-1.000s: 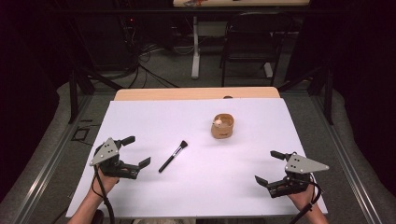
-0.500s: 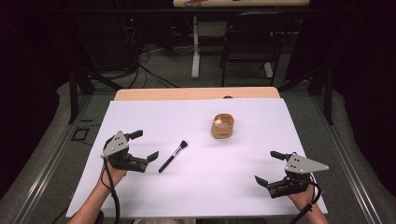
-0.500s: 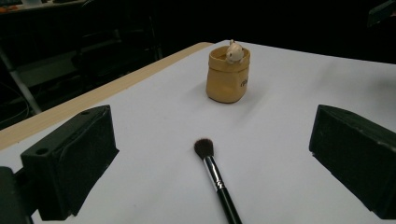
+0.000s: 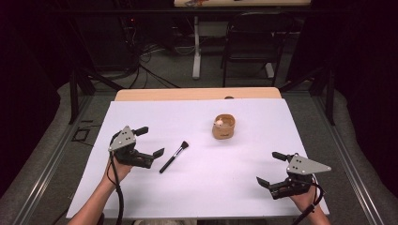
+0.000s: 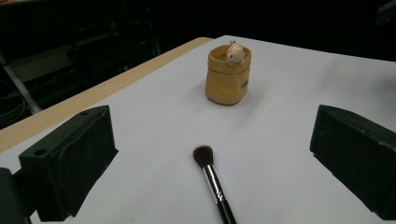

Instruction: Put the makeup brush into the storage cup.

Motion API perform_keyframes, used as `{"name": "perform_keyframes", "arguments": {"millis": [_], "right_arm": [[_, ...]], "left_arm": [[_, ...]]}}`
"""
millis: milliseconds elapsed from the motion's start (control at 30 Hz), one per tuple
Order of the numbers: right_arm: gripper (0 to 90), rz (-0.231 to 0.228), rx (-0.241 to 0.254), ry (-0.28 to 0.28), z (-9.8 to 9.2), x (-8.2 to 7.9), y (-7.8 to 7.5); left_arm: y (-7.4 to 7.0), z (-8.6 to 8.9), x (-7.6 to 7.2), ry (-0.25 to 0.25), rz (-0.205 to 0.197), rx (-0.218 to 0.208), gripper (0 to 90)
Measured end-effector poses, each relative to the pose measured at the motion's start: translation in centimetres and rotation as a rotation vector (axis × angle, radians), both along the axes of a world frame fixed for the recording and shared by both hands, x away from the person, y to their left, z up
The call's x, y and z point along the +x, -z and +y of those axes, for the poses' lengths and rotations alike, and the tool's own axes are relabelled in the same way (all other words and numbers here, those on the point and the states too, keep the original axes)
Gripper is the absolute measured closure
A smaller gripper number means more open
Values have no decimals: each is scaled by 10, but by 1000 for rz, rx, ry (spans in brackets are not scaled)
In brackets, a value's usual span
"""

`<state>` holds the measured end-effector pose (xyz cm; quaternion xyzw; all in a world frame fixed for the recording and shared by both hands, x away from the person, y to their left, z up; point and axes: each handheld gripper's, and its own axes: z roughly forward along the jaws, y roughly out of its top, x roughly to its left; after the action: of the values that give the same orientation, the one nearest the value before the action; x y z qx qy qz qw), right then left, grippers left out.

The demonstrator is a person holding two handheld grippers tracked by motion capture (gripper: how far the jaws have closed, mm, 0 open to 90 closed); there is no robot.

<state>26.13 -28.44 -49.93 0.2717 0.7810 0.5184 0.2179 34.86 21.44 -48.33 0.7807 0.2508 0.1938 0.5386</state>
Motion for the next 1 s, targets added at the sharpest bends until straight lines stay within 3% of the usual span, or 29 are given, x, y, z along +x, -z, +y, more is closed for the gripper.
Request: {"name": "perform_keyframes", "arguments": {"millis": [200,400,567,1000], "right_arm": [[0,0,-1,-2,0,0,0],[0,5,-5,-3,0,0,0],[0,5,-6,-3,0,0,0],[0,12,-7,-1,0,1,1]], "left_arm": [[-3,-9,10,-15,61,26,0],[-9,-19,19,-21,143,99,0],[-15,-27,24,-18,186,168,0],[-20,-48,34,-22,345,376,0]]}}
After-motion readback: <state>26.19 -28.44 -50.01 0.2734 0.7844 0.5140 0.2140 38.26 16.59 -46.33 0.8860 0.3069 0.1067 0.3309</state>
